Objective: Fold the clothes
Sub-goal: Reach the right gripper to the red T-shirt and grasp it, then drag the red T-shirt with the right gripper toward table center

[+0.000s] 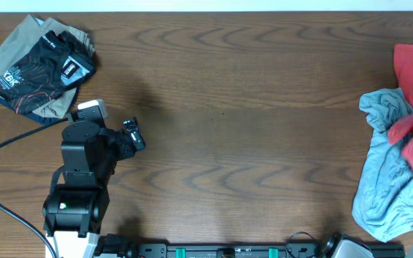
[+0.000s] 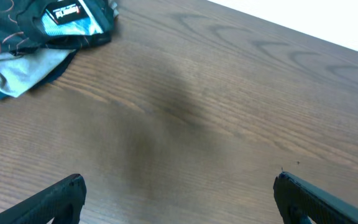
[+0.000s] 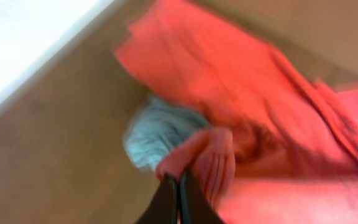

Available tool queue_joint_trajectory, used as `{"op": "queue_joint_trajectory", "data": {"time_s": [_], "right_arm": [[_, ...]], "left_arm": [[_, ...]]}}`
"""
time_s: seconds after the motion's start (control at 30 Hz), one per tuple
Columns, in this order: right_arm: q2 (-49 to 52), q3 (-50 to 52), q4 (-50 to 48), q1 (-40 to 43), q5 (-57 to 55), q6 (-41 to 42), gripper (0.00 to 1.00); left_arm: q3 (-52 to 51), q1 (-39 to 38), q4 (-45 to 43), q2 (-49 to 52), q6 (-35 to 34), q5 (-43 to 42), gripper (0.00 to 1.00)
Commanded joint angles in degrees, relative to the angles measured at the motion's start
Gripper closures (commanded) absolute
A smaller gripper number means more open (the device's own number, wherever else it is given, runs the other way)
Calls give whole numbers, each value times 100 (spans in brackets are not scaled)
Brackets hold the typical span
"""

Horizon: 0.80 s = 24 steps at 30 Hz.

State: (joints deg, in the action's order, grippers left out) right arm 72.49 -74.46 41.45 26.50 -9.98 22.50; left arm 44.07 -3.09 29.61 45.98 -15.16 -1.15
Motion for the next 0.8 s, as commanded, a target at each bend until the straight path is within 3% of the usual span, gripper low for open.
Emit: {"op": "queue_joint_trajectory", "data": {"time_s": [0.0,0.17,0.27,0.4,0.57,0.6,0.67,0.7,0.77], "right_arm": [[-61,-337,-927,4,1974,-192,99],[-70,-599,-3799,-439,5965,-96,99],[-68,-616,-4524,-1084,7418,-7,99],[4,-610,-3298,-1897,7967,-568,97],[271,-608,-706,-2761,7066,-1871,98],[345,-608,-352,-2892,6732,-2013,94],[490,-608,175,-3106,5925,-2090,73],[568,-608,400,-3198,5392,-2087,57],[699,-608,739,-3324,4277,-2057,9]], "left_arm": [[127,17,-13,0,48,26,2],[127,17,-11,0,48,26,2],[127,17,-11,0,48,26,2],[127,17,-11,0,48,26,2],[127,17,-13,0,48,26,2],[127,17,-15,0,48,26,2],[127,17,-17,2,48,26,2],[127,17,-15,2,48,26,2],[127,17,-15,2,48,26,2]]}}
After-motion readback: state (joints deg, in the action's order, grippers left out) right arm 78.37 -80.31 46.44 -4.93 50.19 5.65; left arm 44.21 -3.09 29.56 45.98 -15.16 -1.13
